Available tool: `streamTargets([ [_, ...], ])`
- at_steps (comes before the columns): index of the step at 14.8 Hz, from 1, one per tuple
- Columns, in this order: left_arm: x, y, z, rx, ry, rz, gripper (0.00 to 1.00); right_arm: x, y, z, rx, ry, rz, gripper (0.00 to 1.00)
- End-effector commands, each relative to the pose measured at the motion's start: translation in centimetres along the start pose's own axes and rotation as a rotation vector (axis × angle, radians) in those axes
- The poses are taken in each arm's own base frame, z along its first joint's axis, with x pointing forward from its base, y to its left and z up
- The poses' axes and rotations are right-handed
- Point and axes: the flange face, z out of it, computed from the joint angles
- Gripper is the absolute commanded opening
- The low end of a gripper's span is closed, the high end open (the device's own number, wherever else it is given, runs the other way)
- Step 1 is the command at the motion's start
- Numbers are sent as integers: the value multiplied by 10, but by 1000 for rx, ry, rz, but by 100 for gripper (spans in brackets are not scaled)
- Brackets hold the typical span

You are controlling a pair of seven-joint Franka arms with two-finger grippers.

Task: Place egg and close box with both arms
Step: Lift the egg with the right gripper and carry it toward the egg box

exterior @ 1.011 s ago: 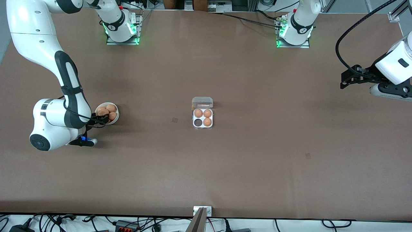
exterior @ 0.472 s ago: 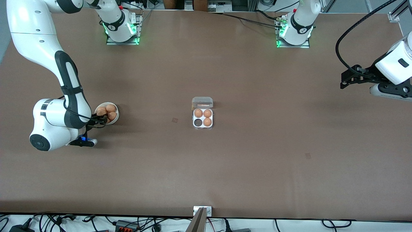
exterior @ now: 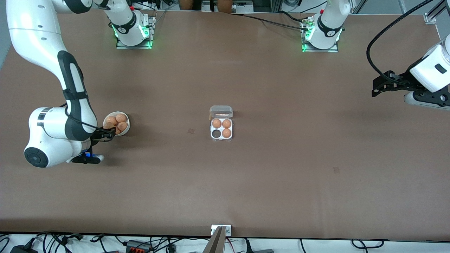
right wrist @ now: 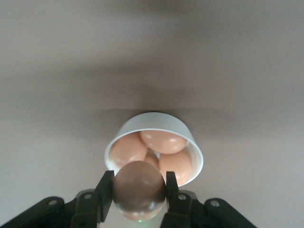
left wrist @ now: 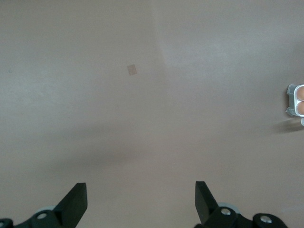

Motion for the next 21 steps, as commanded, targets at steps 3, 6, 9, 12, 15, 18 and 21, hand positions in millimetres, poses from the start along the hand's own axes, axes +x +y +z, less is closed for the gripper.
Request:
streamTargets([
  [3,-2,1,-6,15,7,-11,100,-42,-54,-77,-19,180,-148,26],
  [6,-2,1,-6,16,7,-11,100,-69,-83,-93,-24,309,-306,25],
  [9,-2,1,-6,15,7,-11,100,-93,-129,-98,-43,447,-501,25],
  [12,-2,1,-6,15,7,-11,100,-107,-184,-95,-19,603,-687,25],
  [15,-2,1,-6,14,6,-11,100,-108,-215,-78,54,723,-810,25],
  [18,-2,1,-6,15,7,-11,100,-114,-233,-64,129,781,-877,25],
  [21,-2,1,-6,15,7,-11,100,-114,-232,-64,208,815,-949,24],
])
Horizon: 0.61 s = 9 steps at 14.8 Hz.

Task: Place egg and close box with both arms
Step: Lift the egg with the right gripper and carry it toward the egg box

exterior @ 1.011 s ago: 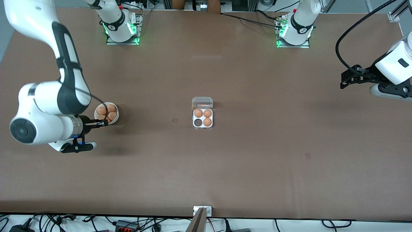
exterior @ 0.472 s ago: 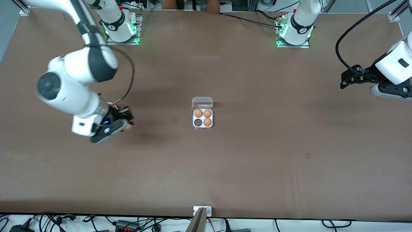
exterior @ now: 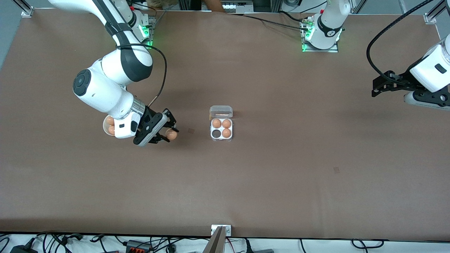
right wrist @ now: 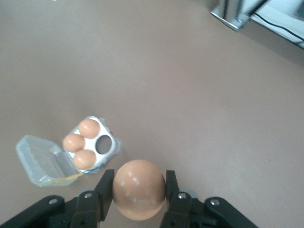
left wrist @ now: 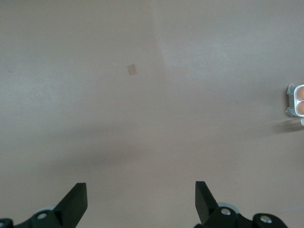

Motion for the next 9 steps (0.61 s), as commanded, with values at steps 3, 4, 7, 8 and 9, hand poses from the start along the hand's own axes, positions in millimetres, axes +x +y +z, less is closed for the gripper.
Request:
streamTargets([
  [3,-2,1,-6,15,7,-11,100,-13,11,-2,106,144,-107,24],
  [4,-2,1,-6,16,7,-11,100,-13,11,-3,133,197,-133,23],
  [7,-2,1,-6,15,7,-11,100,-18,16,2,171,318,-209,21],
  [8,-2,1,-6,15,7,-11,100,-21,18,8,180,348,-225,21],
  [9,-2,1,-6,15,7,-11,100,-24,18,16,193,385,-227,21],
])
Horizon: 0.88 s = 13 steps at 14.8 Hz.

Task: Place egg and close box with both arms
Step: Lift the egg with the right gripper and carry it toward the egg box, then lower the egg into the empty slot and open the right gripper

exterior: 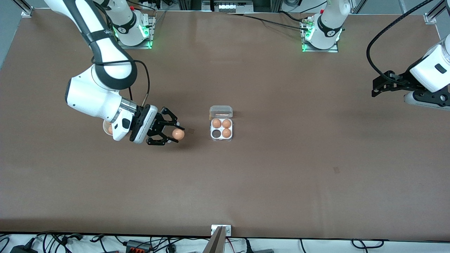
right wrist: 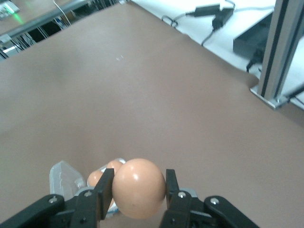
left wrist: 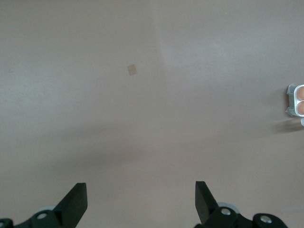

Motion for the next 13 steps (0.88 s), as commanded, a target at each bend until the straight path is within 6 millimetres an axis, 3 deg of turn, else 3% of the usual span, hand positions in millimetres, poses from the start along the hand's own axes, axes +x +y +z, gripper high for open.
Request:
streamTargets([
  [1,-2,1,-6,15,7,-11,100,-17,4,19,20,109,-47,21],
  [4,-2,1,-6,15,7,-11,100,-32,6,38,21,219,-98,20],
  [7,-2,1,-6,15,7,-11,100,-59,8,70,32,254,-92,20],
  [10,-2,1,-6,15,7,-11,100,-63,-15,105,38,324,-112,20],
  [13,-2,1,-6,15,7,-11,100,-80,-31,138,64,308,-81,20],
])
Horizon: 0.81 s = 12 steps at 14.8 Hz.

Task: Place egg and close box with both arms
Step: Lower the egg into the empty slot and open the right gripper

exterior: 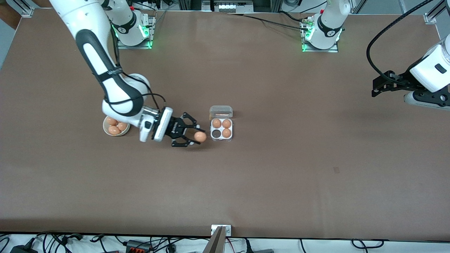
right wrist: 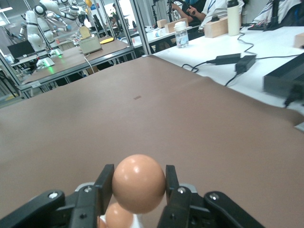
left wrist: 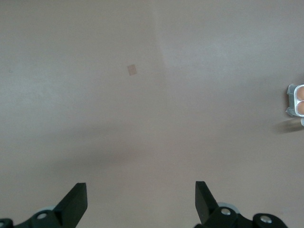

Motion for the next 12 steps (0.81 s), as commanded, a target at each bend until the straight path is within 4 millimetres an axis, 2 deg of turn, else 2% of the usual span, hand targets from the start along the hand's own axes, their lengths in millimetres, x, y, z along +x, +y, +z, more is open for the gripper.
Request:
streamTargets([
  [1,-2,1,-6,15,7,-11,100,-20,-9,23,-21,-12,-40,20],
  [5,-2,1,-5,14,6,-11,100,-52,-13,43,-8,-61,-61,20],
  [12,-2,1,-6,15,7,-11,100,-92,-18,58,-8,-144,-56,20],
])
